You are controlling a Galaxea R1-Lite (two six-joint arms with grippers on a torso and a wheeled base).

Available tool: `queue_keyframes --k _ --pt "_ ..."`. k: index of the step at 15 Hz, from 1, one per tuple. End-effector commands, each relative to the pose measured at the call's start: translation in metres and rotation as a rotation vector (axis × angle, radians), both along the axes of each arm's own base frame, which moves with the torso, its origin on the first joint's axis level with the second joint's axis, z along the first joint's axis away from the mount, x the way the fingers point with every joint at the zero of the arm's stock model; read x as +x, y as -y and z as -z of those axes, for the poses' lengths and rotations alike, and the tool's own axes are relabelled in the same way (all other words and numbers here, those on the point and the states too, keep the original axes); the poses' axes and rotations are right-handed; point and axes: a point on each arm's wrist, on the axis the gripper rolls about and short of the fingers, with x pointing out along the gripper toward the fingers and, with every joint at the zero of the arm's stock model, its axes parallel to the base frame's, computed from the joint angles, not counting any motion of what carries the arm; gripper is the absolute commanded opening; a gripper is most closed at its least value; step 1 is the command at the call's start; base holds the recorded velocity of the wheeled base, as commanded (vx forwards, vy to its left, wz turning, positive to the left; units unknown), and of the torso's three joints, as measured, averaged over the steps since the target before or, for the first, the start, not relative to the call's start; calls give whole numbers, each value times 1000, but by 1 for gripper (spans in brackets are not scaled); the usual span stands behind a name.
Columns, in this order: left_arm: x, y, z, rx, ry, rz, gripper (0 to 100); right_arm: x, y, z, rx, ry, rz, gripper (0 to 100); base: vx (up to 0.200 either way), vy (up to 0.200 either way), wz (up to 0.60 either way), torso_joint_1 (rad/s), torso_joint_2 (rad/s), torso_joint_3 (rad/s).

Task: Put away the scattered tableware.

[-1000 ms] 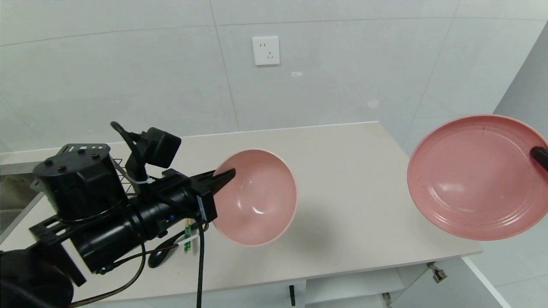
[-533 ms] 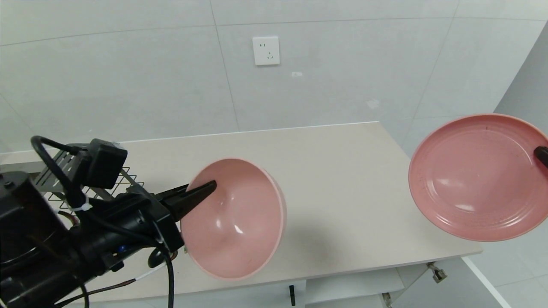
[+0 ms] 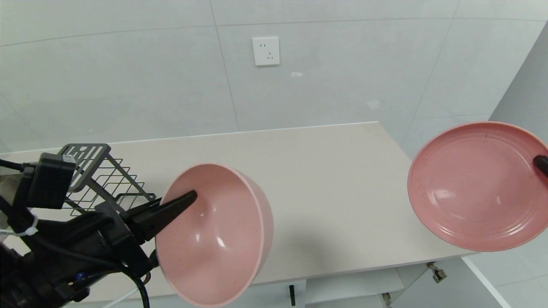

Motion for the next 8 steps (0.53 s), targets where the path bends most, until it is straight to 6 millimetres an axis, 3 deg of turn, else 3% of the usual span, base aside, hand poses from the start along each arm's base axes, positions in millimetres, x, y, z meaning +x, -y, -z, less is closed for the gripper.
queue_keyframes --k 1,6,8 --pt "3 -2 4 78 39 -124 0 0 -1 2 125 -53 -49 0 0 0 0 0 0 0" --pt "18 2 6 106 109 -299 0 2 -3 -8 155 -27 -75 0 0 0 0 0 0 0" --pt "30 8 10 154 170 -310 0 -3 -8 -10 83 20 -96 0 0 0 0 0 0 0"
